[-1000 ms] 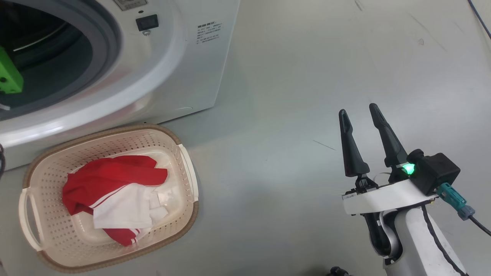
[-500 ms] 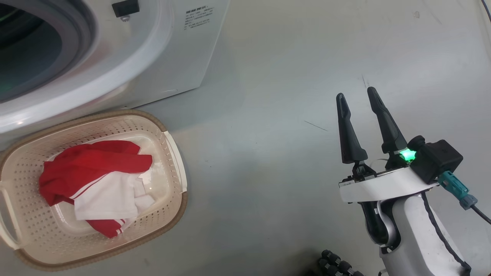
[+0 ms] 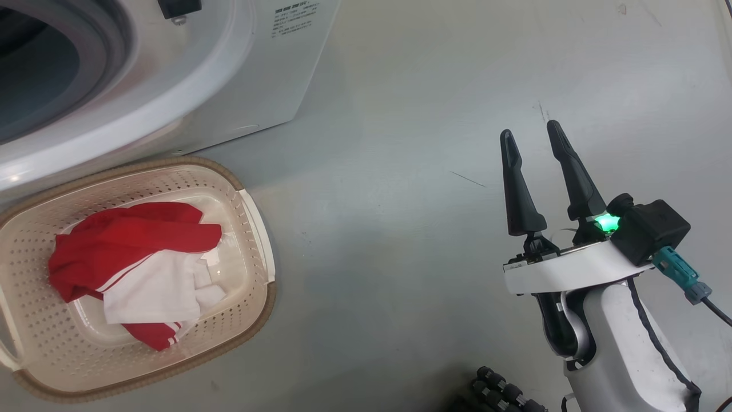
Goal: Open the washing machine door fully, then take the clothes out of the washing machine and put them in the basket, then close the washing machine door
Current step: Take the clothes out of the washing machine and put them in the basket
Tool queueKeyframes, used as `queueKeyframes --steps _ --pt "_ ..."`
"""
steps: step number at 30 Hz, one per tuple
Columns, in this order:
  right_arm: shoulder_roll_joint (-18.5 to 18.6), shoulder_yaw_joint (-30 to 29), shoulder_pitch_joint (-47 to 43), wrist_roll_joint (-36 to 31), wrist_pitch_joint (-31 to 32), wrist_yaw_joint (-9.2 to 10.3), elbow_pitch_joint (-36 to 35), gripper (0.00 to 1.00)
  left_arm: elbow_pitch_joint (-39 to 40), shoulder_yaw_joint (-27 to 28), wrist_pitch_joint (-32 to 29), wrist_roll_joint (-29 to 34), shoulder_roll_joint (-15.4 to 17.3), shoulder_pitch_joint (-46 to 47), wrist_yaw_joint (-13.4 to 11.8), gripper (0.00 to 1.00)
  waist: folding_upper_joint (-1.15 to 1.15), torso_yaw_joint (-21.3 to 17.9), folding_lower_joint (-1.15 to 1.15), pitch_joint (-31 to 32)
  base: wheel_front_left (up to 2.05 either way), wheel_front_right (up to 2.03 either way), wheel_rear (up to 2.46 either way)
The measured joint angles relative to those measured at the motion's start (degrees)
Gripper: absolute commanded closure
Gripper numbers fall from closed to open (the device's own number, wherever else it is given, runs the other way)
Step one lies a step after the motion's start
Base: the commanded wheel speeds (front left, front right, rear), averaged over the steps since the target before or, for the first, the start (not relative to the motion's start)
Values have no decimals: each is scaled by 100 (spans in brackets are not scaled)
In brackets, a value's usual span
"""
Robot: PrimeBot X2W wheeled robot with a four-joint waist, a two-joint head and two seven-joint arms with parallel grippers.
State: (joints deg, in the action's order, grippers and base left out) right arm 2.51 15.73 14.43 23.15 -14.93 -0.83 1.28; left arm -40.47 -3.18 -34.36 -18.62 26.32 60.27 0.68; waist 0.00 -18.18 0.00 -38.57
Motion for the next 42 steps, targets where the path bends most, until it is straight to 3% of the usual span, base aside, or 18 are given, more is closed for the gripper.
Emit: queueKeyframes --steps 1,2,4,5,19,30,42 --pt "0 0 18 0 0 1 5 0 -20 -15 -46 0 0 16 -14 4 0 2 0 -1 0 0 0" --pt "0 1 36 0 0 7 7 0 -47 -38 -109 0 0 40 -14 40 0 4 0 -2 0 0 0" --pt "0 1 44 0 0 7 13 0 -83 -75 -176 5 3 79 -14 75 0 9 0 1 0 0 0" --pt "0 1 44 0 0 7 22 0 -89 -101 -216 25 7 87 -14 100 0 12 0 4 0 0 0" --pt "0 -66 51 -11 0 42 116 0 -56 -234 12 64 -41 113 82 100 0 111 0 122 0 0 0" --pt "0 -176 49 -146 0 41 156 0 359 -45 1028 -156 -280 115 272 100 0 293 0 302 0 0 0" --pt "4 -394 29 -381 0 38 186 0 933 200 2643 -356 -731 -389 315 100 0 584 0 519 0 0 0"
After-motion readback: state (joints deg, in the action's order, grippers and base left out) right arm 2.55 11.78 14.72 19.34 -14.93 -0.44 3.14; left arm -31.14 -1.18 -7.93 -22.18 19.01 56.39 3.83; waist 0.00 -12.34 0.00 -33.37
